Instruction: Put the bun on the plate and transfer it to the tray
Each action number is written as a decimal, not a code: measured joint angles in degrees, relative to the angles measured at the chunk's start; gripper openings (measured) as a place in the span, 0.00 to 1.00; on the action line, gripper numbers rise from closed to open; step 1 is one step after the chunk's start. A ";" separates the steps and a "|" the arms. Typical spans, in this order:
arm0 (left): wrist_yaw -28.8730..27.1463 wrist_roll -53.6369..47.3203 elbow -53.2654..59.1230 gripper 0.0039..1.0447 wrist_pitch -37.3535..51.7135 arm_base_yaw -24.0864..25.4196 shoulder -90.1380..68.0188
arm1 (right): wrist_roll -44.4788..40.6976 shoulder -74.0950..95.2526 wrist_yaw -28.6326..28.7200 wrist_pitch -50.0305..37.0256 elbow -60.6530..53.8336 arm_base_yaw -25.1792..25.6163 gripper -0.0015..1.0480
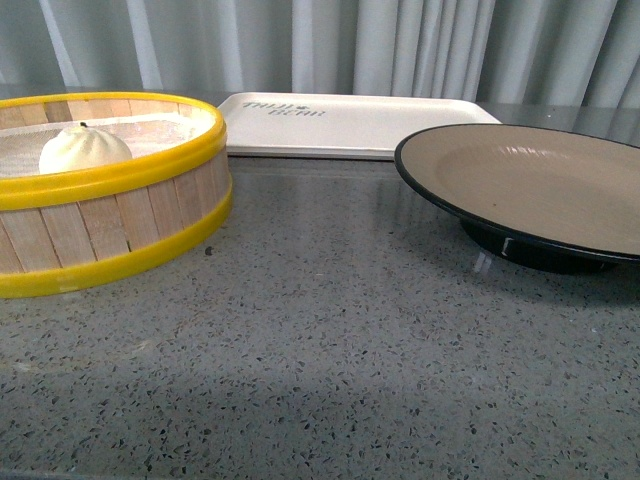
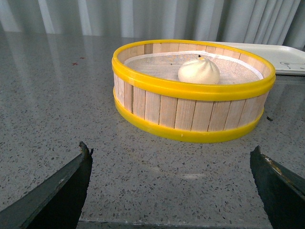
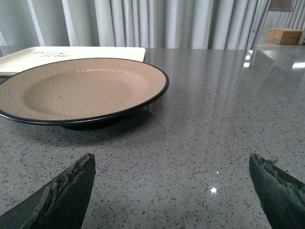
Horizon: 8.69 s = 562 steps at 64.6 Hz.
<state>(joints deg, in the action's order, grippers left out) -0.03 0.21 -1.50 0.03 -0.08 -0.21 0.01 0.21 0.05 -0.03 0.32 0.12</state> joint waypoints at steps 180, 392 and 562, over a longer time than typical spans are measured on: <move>-3.72 -3.17 -64.11 0.94 -14.69 -10.27 -86.47 | -0.02 0.00 0.00 0.00 0.00 -0.02 0.92; -12.41 -20.94 -102.75 0.08 -20.11 -47.08 -118.14 | -0.02 0.00 0.00 0.00 0.00 -0.02 0.92; 0.00 -0.09 -1.03 0.04 11.17 -0.02 -13.57 | -0.02 0.00 -0.02 0.00 0.00 -0.02 0.92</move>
<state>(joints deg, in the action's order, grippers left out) -0.03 0.12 -2.52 11.20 -0.10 -13.78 -0.01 0.21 0.03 -0.03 0.32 0.10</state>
